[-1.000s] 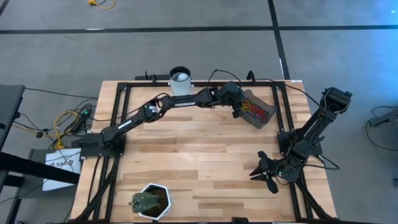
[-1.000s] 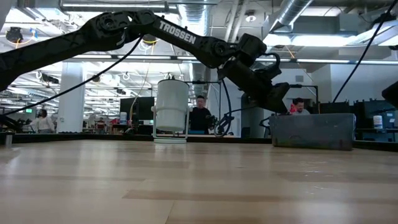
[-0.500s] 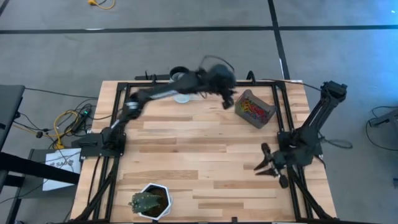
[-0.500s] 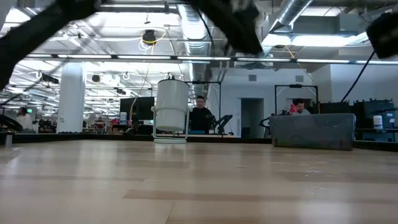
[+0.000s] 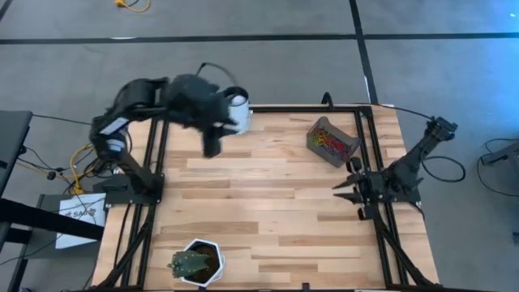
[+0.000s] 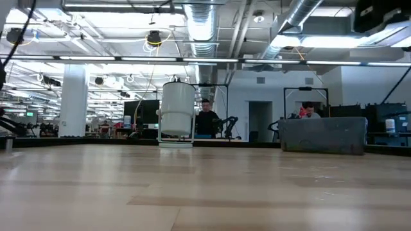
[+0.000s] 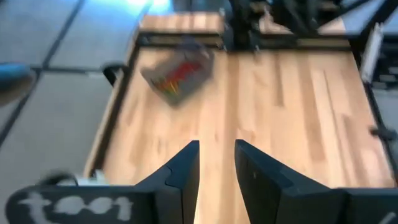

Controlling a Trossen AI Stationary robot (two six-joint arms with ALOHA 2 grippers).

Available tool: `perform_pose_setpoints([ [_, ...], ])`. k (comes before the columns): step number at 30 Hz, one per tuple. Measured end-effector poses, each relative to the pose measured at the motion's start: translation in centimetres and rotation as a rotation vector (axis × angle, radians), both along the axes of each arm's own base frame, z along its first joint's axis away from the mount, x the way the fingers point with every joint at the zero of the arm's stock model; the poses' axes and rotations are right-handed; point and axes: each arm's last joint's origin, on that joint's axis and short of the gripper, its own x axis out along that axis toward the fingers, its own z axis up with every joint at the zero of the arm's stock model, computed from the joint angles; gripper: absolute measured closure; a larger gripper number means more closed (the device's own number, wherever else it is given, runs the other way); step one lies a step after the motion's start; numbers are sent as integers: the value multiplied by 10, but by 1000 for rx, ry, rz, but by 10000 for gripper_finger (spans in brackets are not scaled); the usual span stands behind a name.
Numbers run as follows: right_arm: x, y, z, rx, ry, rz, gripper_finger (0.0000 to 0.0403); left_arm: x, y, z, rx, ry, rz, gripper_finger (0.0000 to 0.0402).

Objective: Pick and place items into bin
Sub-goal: Return to Home Position

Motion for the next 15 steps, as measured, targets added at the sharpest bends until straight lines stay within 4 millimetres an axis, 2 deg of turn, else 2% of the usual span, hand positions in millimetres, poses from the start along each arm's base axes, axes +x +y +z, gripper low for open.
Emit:
perform_pose_setpoints([
  [5, 11, -16, -3, -33, 25, -121, 326, -54, -43, 17, -7, -9, 49, 310],
  [8, 16, -21, -5, -54, 30, -34, 326, -93, -63, 22, 22, -22, 144, 310],
  [10, 17, -23, -5, -64, 20, 64, 326, -110, -75, 20, 55, -48, 160, 310],
  [12, 19, -26, -5, -69, 16, 114, 326, -127, -85, 14, 92, -51, 97, 310],
  [15, 21, -32, -7, -42, 27, 91, 326, -151, -92, -3, 106, -32, -20, 310],
])
